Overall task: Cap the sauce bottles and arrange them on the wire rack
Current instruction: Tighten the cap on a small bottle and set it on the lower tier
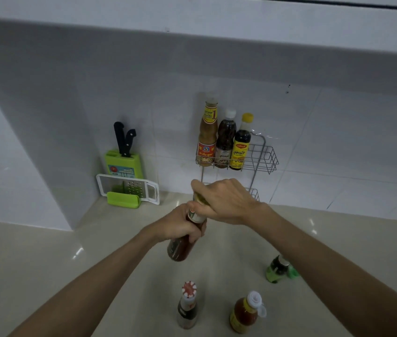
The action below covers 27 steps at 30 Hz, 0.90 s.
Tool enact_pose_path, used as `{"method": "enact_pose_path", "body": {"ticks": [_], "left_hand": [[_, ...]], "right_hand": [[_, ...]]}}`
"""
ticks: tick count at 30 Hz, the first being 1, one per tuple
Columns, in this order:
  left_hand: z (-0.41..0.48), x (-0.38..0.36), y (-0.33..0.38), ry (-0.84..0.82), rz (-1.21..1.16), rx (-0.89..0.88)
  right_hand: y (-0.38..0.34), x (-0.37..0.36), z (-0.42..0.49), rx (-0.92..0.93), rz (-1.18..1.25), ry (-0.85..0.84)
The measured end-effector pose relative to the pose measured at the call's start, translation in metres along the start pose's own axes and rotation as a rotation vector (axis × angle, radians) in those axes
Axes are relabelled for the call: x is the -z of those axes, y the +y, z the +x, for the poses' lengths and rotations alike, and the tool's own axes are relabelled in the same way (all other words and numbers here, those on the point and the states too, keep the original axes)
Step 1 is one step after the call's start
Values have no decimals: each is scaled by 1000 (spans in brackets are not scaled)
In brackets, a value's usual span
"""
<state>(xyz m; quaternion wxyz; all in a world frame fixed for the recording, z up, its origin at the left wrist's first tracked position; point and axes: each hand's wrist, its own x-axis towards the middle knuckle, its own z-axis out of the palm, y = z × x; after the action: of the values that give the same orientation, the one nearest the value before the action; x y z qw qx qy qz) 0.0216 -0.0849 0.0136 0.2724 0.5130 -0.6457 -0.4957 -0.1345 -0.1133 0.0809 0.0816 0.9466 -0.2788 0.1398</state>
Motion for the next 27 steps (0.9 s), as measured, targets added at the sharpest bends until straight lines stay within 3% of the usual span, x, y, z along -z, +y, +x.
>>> {"method": "enact_pose_path", "body": {"ticks": [2,4,7,9,12,14,16,18,19,21,24,27], "left_hand": [[-3,5,6,-157,45,-41],[-1,0,7,-78,17,-30],[4,-14,1,256,-44,64],[6,-21,-3,395,-14,131],[6,-22,-8,330,59,152],[2,-15,-8,154,7,88],[-3,-8,-5,41,-52,18],[-4,-4,-4,14,-44,-28],[-3,-4,-3,34,-32,-24],[2,-9,-5,179,-9,25],[8,-18,-9,474,61,68],[9,-28,-6,608,97,26]], "right_hand": [[6,9,-1,252,-126,-25],[8,7,1,233,-131,-1],[-6,-6,3,-111,-47,98],[-17,-14,3,-399,7,71],[-27,-17,0,-608,87,-62],[-26,-12,-2,-554,165,-113],[-20,-5,-4,-302,97,-58],[-13,-3,-7,-39,-92,0],[-11,-3,-7,-24,-140,20],[-16,-4,-5,-194,-71,35],[-31,-12,6,-632,110,63],[-34,-16,16,-896,354,69]]}}
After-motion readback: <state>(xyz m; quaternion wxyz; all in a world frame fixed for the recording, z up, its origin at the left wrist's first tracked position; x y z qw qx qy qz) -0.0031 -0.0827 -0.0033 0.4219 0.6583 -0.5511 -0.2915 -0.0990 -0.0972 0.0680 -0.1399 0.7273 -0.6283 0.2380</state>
